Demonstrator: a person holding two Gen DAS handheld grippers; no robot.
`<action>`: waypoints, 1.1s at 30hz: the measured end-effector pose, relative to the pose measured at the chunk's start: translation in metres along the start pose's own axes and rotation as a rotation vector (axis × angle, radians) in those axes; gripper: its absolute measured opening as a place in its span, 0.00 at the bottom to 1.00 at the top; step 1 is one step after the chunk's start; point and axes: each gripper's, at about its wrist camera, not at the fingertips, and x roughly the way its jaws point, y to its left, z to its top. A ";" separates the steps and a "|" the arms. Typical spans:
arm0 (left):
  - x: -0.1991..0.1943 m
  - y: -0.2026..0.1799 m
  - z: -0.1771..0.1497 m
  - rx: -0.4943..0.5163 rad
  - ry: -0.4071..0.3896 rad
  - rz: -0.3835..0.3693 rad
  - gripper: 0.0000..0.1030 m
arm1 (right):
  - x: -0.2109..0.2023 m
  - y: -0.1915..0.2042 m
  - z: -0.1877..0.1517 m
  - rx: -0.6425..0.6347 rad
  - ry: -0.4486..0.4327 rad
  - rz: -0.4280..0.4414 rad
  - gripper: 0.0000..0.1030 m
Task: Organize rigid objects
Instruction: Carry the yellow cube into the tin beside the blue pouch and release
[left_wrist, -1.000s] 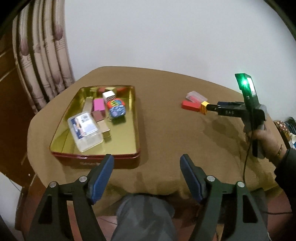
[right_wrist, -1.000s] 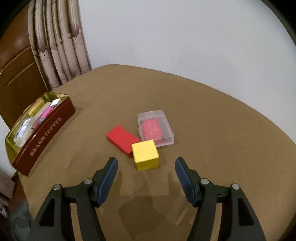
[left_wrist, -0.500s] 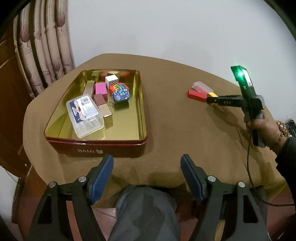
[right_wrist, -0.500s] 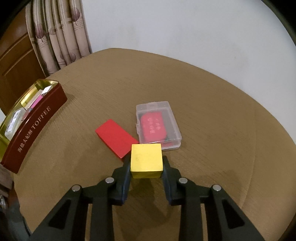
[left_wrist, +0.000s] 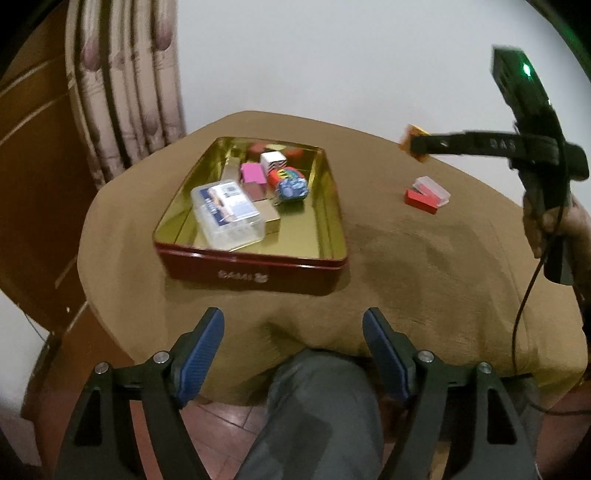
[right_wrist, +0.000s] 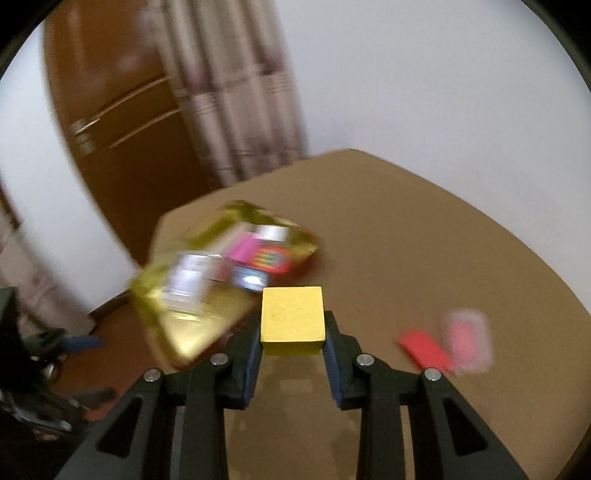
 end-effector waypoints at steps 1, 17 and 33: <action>-0.001 0.004 0.000 -0.011 -0.003 -0.002 0.71 | 0.010 0.017 0.009 -0.039 0.017 0.023 0.29; 0.001 0.041 -0.005 -0.075 0.015 -0.009 0.75 | 0.121 0.078 0.014 -0.220 0.273 -0.017 0.29; 0.005 0.041 -0.007 -0.079 0.041 -0.031 0.76 | 0.161 0.068 0.017 -0.197 0.288 -0.143 0.35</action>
